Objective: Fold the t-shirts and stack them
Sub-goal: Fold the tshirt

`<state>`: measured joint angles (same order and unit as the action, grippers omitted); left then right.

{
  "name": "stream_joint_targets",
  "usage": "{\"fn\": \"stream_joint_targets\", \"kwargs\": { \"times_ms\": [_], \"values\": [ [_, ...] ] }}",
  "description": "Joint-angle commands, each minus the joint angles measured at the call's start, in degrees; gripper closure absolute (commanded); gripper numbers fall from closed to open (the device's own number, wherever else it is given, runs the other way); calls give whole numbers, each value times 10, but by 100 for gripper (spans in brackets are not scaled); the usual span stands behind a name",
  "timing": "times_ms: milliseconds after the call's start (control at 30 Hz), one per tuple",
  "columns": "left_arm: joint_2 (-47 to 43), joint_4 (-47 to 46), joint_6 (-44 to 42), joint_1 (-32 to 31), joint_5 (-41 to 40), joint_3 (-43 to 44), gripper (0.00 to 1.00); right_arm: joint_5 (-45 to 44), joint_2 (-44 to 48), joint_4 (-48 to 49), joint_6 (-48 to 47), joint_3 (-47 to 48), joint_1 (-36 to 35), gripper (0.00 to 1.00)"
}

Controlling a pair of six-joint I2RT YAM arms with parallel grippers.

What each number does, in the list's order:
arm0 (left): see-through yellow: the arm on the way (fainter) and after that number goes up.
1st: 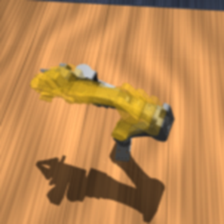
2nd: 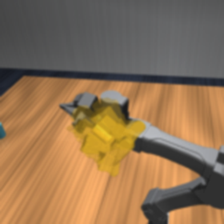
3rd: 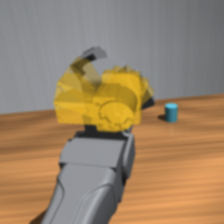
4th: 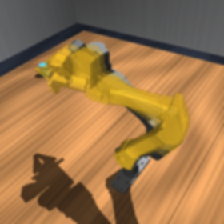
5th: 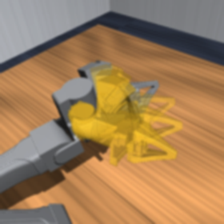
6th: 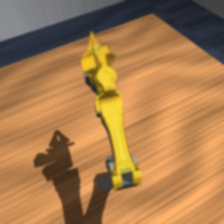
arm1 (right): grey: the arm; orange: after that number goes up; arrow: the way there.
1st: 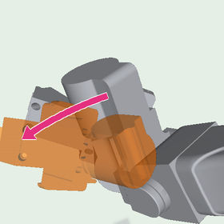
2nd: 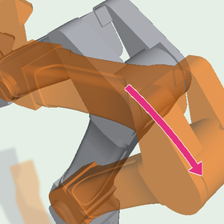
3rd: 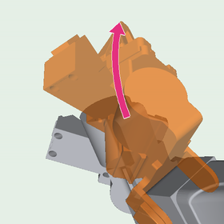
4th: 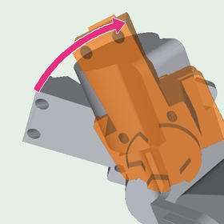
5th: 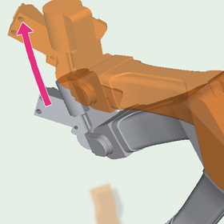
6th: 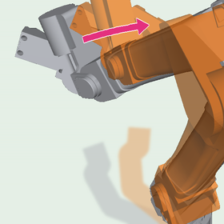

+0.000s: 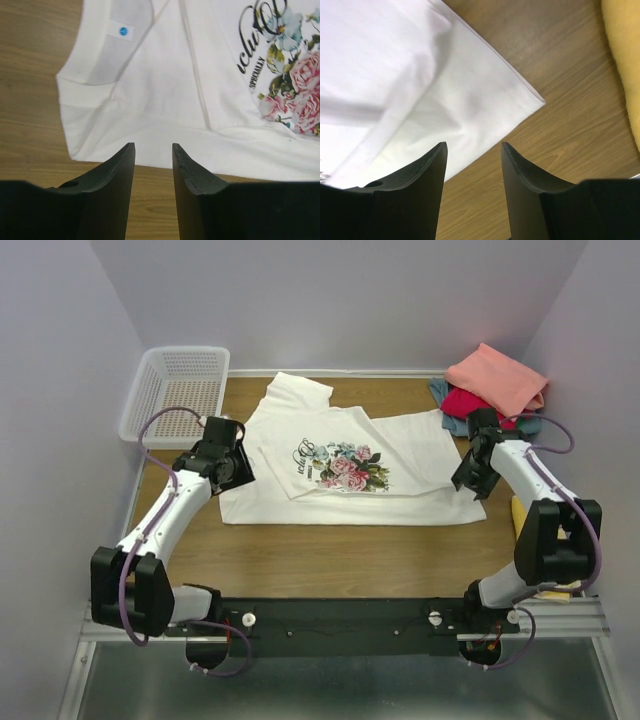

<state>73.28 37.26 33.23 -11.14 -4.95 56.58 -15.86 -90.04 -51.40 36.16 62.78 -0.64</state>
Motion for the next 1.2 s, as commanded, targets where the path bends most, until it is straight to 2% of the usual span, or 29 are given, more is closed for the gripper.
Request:
{"fn": "stream_joint_targets", "kwargs": {
  "times_ms": [0, 233, 367, 667, 1167],
  "values": [
    [40, -53, -17, -55, 79, 8, 56, 4, 36, -11, -11, 44, 3, 44],
    [157, -102, 11, -137, 97, 25, 54, 17, 37, -5, -15, 60, 3, 44],
    [198, -113, 22, -153, 79, 45, 51, 18, 39, -5, -14, 56, 3, 44],
    [241, -125, 27, -157, 59, 64, 50, 17, 40, -5, -14, 49, 3, 44],
    [264, -100, 23, -160, 23, 67, 55, 14, 38, -5, -8, 33, 3, 44]
  ]
}}
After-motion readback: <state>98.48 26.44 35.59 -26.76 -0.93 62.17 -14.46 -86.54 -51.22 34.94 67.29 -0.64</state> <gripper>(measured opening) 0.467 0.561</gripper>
